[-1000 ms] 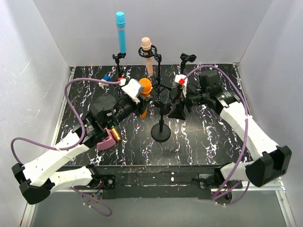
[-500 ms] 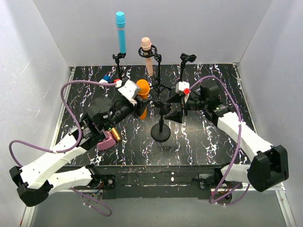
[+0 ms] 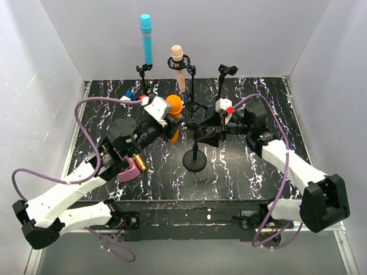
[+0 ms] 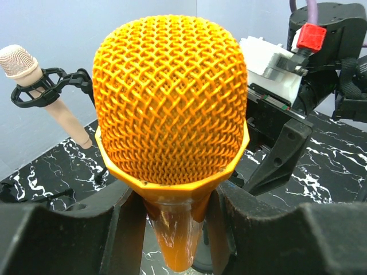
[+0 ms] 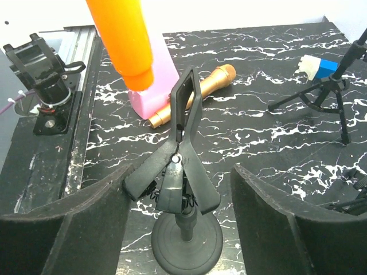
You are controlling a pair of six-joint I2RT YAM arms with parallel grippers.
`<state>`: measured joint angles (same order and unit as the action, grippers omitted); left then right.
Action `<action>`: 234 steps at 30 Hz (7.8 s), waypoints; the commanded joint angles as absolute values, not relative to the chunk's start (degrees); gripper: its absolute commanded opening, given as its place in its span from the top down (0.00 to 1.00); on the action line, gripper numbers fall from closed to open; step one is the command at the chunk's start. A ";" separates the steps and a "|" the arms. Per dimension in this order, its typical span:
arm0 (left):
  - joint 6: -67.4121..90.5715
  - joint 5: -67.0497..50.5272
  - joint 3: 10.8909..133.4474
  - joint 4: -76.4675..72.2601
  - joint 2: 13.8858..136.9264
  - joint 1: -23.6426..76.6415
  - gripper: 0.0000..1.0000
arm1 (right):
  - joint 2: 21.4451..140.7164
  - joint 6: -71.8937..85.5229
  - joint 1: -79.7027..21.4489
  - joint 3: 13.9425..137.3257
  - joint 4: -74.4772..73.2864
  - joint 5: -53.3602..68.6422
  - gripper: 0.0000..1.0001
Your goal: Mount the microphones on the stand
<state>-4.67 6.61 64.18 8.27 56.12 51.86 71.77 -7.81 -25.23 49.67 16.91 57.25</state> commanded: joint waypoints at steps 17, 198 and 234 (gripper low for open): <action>-14.76 7.74 68.03 3.34 65.91 51.42 1.00 | 68.91 -5.62 -25.14 46.67 23.82 60.65 0.85; 19.60 10.46 50.10 26.80 26.99 48.25 0.02 | 70.39 7.29 11.41 41.91 48.44 62.68 0.96; 18.10 12.31 50.89 26.72 32.26 48.25 0.02 | 101.51 2.98 14.68 56.60 61.87 48.43 0.63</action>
<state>18.59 11.49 49.69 26.74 33.12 48.21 103.28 0.73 14.48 57.19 53.25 47.97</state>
